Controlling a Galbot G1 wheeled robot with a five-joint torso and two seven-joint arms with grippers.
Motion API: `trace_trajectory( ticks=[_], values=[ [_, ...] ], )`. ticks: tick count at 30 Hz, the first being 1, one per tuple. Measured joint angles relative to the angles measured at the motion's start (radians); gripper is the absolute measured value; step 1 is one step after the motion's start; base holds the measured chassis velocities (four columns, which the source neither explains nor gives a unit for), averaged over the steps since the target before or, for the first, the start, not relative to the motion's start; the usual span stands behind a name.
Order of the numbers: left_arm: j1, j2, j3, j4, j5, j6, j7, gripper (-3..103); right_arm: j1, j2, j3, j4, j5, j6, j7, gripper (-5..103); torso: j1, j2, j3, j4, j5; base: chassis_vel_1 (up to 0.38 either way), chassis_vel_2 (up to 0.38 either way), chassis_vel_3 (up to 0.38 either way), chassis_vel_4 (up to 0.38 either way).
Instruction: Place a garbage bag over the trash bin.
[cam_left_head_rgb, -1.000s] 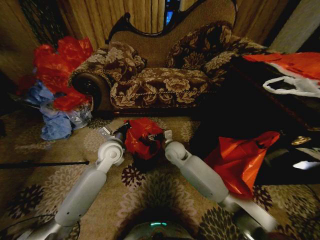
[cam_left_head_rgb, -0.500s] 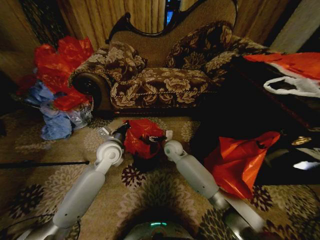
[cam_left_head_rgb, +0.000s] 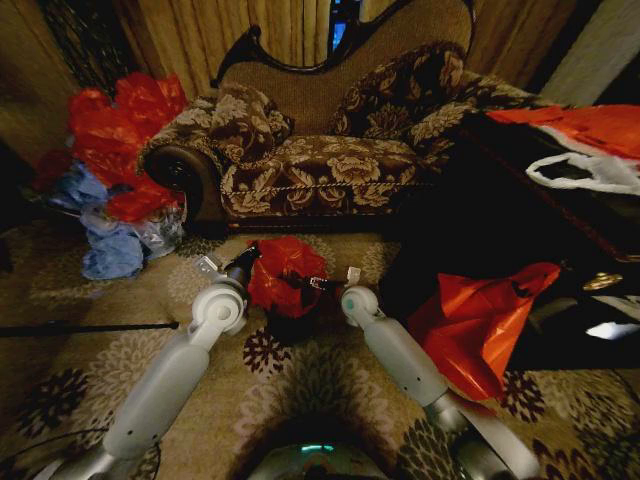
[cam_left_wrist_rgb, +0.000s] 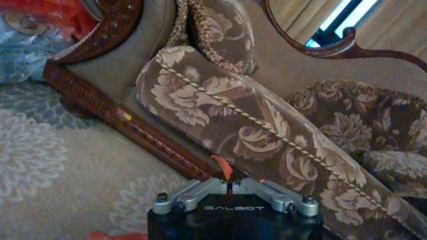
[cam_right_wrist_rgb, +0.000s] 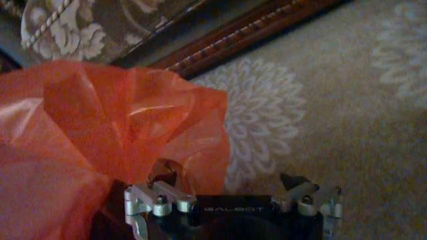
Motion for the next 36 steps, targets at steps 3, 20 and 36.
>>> trace_trajectory(
  ticks=[3,20,36],
  values=[
    [0.000,-0.002,0.000,0.000,0.000,0.000,0.001,0,-0.005,0.000,0.010,-0.005,0.020,0.007,-0.006,100,0.000,0.000,0.000,0.0000,0.0000,0.000,0.000,0.000,0.000],
    [-0.002,-0.006,0.011,-0.002,0.001,-0.001,0.006,0,-0.051,0.021,-0.006,-0.010,0.010,0.045,-0.081,65,0.000,0.000,0.000,0.0001,-0.0001,0.000,0.000,0.000,0.000],
    [0.007,0.000,0.010,-0.007,0.003,-0.003,0.014,0,-0.067,0.011,-0.029,0.028,-0.029,0.067,-0.087,6,0.000,0.000,0.000,0.0000,-0.0001,0.000,0.000,0.000,0.000]
  ],
)
